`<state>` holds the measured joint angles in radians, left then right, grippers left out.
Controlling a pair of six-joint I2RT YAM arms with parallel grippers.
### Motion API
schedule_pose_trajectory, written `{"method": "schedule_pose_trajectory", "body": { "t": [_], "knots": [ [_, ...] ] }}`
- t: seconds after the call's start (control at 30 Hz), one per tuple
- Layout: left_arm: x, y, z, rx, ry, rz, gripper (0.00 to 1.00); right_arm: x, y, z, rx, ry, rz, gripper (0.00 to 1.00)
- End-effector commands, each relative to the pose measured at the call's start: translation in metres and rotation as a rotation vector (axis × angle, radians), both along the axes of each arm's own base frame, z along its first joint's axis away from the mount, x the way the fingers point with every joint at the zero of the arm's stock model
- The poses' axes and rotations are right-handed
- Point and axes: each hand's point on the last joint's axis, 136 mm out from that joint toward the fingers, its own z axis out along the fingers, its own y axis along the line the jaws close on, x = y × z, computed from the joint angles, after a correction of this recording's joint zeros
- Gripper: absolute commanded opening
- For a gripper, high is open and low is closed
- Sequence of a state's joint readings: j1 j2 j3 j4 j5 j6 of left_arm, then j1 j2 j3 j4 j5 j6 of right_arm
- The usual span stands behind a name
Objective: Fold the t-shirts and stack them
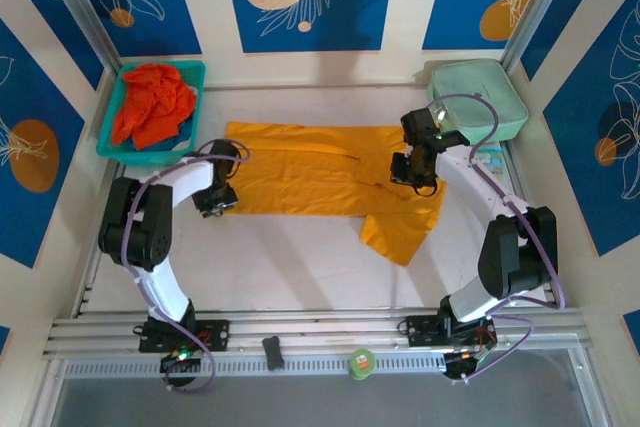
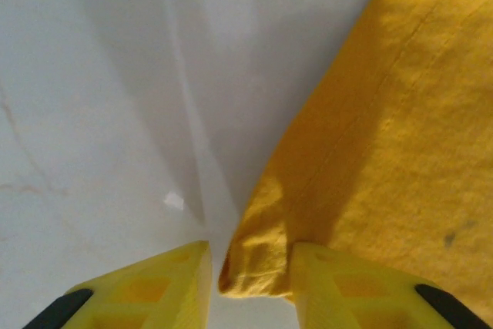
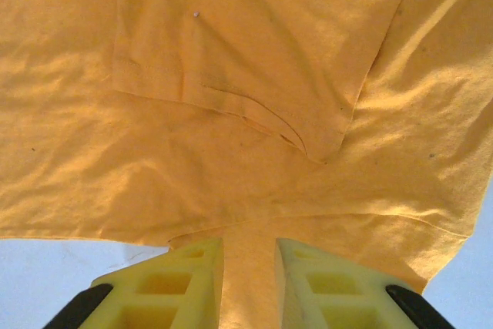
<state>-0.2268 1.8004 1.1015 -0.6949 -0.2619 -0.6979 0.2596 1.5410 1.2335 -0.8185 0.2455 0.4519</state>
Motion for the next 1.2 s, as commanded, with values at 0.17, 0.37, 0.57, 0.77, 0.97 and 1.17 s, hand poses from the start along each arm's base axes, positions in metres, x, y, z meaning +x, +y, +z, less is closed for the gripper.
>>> {"method": "schedule_pose_trajectory", "body": {
  "t": [0.17, 0.37, 0.57, 0.77, 0.97, 1.17],
  "knots": [
    [0.030, -0.015, -0.018, -0.073, -0.010, -0.055, 0.18, -0.005, 0.006, 0.016, 0.027, -0.035, 0.064, 0.23],
    [0.036, -0.026, -0.012, -0.116, -0.043, -0.096, 0.00, -0.002, 0.013, 0.090, 0.044, -0.297, 0.188, 0.24],
    [0.026, -0.029, 0.004, -0.142, -0.072, -0.131, 0.00, -0.022, 0.026, 0.170, 0.091, -0.589, 0.349, 0.40],
    [0.004, -0.029, 0.020, -0.140, -0.069, -0.171, 0.00, -0.067, 0.064, 0.178, 0.131, -0.641, 0.709, 0.44],
    [-0.012, -0.029, 0.026, -0.141, -0.063, -0.208, 0.00, -0.117, 0.072, 0.097, -0.200, -0.480, 1.183, 0.47],
    [-0.020, -0.021, 0.033, -0.110, -0.082, -0.223, 0.00, -0.159, 0.041, 0.015, -0.481, -0.274, 1.595, 0.47]
  ]
}}
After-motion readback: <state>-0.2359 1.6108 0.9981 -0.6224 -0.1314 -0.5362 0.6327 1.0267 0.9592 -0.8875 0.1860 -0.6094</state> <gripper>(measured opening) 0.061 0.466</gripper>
